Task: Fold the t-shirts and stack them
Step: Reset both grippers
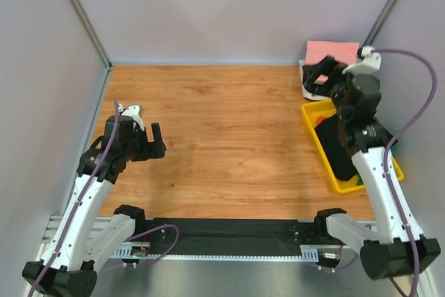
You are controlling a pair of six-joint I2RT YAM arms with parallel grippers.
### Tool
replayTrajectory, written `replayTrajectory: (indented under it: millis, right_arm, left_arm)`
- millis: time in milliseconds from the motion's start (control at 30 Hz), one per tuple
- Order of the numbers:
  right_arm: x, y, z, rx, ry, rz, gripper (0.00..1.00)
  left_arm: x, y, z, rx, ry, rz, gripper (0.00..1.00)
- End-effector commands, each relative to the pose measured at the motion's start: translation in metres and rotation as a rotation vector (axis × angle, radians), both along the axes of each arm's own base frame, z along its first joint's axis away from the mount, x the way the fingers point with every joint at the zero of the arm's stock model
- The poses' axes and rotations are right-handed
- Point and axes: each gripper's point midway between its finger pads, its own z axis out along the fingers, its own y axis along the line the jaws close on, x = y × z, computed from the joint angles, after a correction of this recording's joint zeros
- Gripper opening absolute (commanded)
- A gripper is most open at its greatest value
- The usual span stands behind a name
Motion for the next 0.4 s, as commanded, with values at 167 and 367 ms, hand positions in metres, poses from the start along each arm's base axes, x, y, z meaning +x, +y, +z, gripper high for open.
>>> replayTrajectory:
  millis: [167, 367]
  right_arm:
    - [-0.102, 0.071, -0.173, 0.248, 0.444, 0.207, 1.0]
    - [-0.133, 0.045, -0.196, 0.18, 0.56, 0.087, 1.0]
  left_arm:
    - [-0.002, 0.003, 0.017, -0.011, -0.08, 0.011, 0.99]
    - [-0.006, 0.013, 0.026, 0.01, -0.132, 0.049, 0.98]
